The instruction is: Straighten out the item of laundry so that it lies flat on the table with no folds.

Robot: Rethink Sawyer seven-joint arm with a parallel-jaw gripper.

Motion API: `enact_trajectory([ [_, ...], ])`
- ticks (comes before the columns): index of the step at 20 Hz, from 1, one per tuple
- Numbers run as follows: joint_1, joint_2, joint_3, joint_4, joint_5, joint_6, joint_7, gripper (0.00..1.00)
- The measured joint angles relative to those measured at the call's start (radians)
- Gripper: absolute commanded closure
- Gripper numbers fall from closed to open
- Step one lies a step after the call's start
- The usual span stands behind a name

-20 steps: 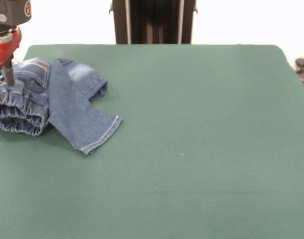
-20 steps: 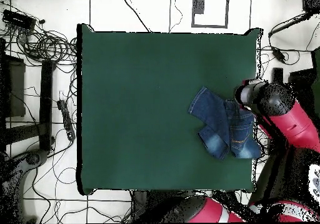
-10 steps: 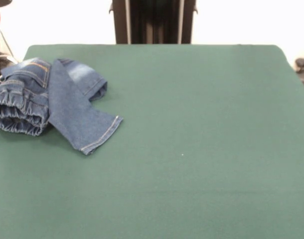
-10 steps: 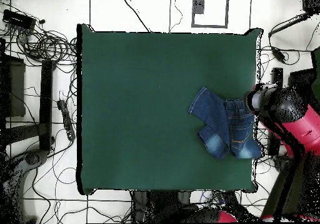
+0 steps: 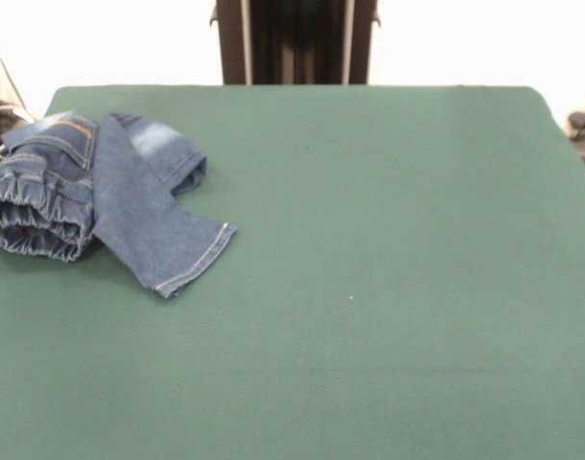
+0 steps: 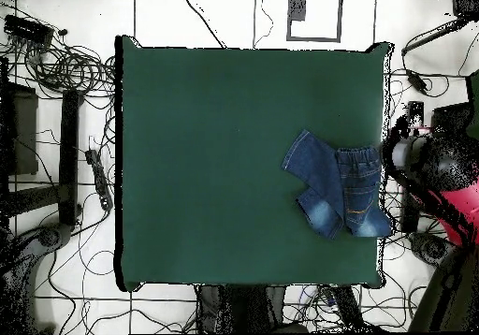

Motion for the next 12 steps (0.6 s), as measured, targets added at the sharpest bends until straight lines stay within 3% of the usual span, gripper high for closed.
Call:
enact_trajectory([
  [12, 0.004, -0.009, 0.007, 0.0, -0.003, 0.0, 0.0, 0.0],
])
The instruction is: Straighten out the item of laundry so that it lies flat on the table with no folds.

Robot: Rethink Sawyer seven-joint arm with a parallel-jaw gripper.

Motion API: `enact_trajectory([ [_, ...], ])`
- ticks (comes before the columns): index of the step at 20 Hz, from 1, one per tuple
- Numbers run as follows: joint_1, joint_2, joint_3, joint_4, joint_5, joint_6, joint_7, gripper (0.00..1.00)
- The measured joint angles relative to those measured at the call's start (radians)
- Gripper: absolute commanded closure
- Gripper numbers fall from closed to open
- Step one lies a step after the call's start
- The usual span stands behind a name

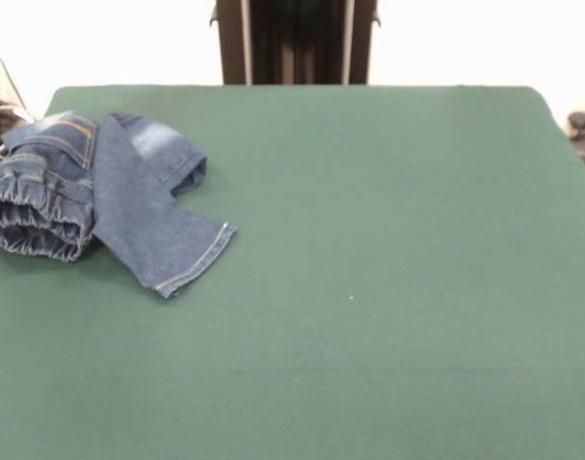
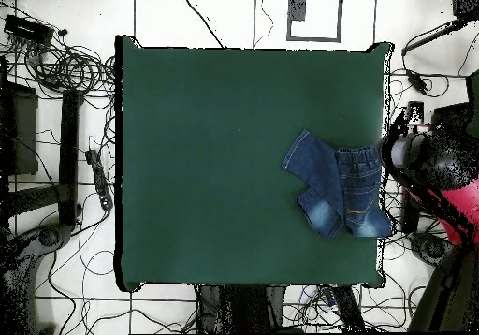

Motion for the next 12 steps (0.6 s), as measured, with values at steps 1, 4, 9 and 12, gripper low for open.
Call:
enact_trajectory([
  [1, 0.001, 0.0, 0.0, 0.0, 0.0, 0.0, 0.0, 0.0],
  [4, 0.004, 0.0, 0.0, 0.0, -0.001, 0.0, 0.0, 0.0],
  [9, 0.015, 0.002, 0.0, 0.0, -0.001, -0.006, 0.0, 0.0],
  [12, 0.022, 0.003, 0.0, 0.0, -0.001, -0.014, 0.0, 0.0],
])
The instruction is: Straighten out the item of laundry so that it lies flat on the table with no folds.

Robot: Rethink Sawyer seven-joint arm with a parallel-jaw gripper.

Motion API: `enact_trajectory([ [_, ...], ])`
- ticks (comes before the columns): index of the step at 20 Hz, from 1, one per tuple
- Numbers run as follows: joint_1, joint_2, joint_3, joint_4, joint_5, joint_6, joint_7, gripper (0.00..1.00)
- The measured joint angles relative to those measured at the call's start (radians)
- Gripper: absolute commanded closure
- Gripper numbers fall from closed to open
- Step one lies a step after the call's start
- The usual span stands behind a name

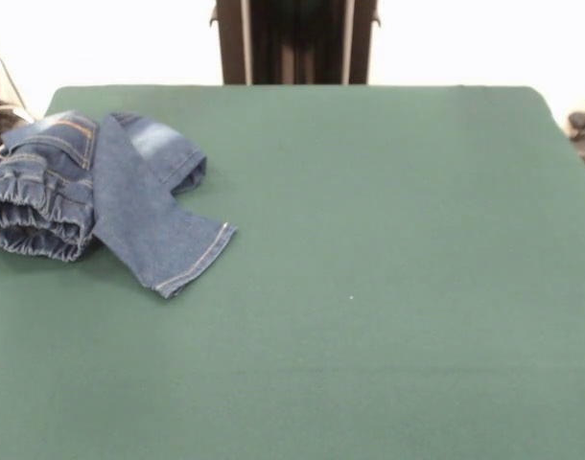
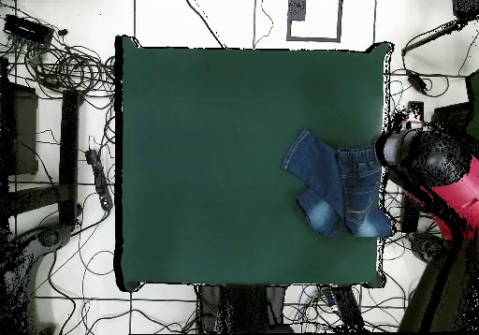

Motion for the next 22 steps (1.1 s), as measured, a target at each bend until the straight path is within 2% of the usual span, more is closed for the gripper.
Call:
enact_trajectory([
  [16, 0.01, 0.006, 0.0, 0.0, 0.005, -0.046, 0.0, 0.0],
  [22, 0.021, 0.033, 0.0, 0.0, 0.02, -0.078, 0.0, 0.0],
])
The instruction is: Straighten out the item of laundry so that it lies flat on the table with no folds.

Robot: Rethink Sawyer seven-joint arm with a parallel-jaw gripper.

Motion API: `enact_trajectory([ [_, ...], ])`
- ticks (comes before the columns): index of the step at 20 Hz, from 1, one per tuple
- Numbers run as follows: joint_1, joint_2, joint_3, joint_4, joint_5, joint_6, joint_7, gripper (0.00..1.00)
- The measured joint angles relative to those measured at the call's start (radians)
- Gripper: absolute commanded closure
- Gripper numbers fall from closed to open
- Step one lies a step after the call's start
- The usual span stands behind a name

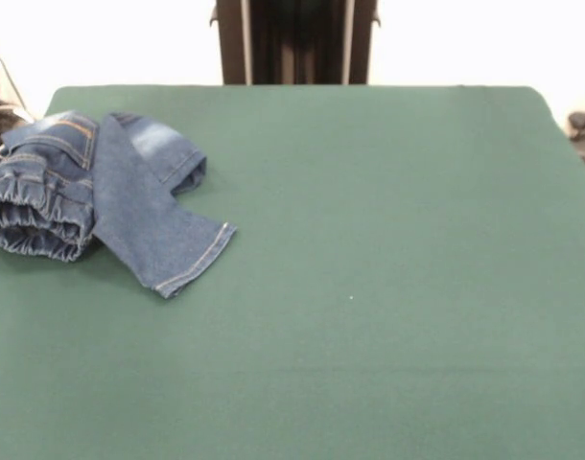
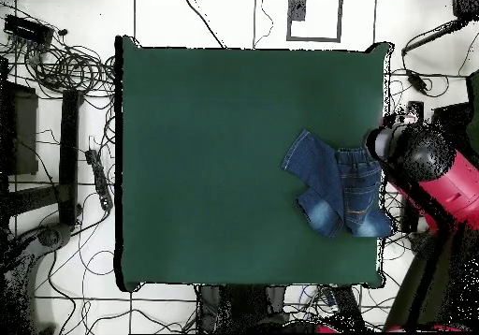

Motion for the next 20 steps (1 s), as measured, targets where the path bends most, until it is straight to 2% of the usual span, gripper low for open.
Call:
enact_trajectory([
  [14, 0.037, 0.068, 0.0, 0.0, 0.014, -0.019, 0.0, 0.0],
  [20, 0.068, 0.1, -0.001, 0.0, 0.053, -0.034, 0.0, 0.0],
])
